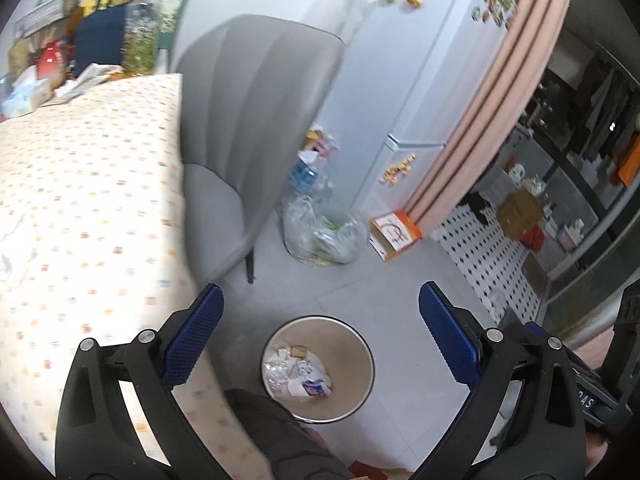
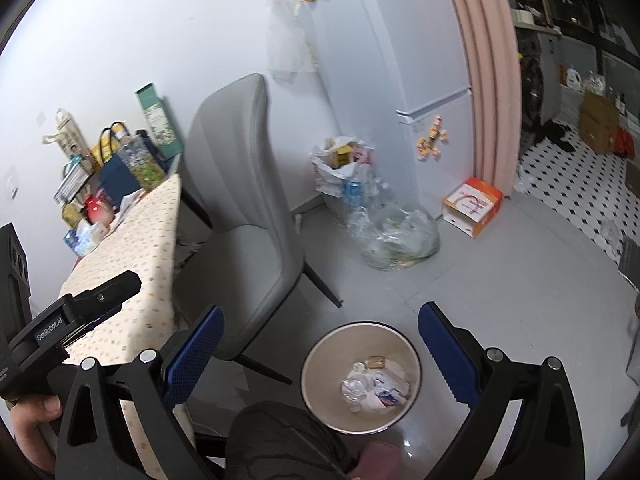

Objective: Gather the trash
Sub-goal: 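Move both open tools back to the table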

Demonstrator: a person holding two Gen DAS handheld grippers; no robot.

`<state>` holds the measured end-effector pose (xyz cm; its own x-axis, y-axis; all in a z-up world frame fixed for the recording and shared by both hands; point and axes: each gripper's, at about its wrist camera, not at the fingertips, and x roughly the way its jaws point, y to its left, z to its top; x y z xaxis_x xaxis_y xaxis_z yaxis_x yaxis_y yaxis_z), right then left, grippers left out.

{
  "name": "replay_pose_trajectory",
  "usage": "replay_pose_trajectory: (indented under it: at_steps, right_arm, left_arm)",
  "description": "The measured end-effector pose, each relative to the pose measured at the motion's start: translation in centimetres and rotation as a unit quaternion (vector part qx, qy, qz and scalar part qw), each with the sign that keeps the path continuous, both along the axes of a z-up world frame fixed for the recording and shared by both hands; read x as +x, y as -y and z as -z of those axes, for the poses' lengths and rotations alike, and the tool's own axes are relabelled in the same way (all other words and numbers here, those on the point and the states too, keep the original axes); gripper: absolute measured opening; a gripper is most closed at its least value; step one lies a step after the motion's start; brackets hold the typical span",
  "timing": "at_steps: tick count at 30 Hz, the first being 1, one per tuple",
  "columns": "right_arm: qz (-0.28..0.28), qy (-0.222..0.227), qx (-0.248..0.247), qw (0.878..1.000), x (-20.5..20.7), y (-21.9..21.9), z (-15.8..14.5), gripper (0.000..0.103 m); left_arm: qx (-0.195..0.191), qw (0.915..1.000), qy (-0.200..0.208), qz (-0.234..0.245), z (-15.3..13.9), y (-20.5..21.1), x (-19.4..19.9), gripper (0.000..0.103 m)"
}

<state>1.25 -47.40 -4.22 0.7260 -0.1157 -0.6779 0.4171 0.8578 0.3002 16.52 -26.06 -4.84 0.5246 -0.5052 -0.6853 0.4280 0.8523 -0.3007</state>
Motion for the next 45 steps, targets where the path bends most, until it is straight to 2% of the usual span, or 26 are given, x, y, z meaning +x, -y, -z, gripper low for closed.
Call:
replay_pose_trajectory:
  at_steps: [15, 27, 35, 45]
  right_arm:
    - [-0.082, 0.025, -0.012, 0.996, 2.7, -8.2, -3.1, 0.095]
    - [-0.139, 0.052, -0.029, 0.989, 5.3, -13.6, -6.2, 0.095]
    - [-0.175, 0.059, -0.039, 0.982, 7.4, -17.4, -7.2, 0.095]
    - [-0.224, 0.043, -0.044, 0.973, 10.2, -23.2, -6.1, 0.095]
  left_arm:
    - [-0.016, 0.9960, 0.026, -0.084, -2.8, -11.0, -1.3, 0.097]
    - [-0.020, 0.9899, 0.052, -0.130, -4.5, -17.1, -2.0, 0.097]
    - [-0.038, 0.9816, 0.052, -0.179, -4.6, -22.8, -2.3, 0.097]
    - [-0.041, 0.9656, 0.030, -0.255, -2.2, -30.9, -1.8, 0.097]
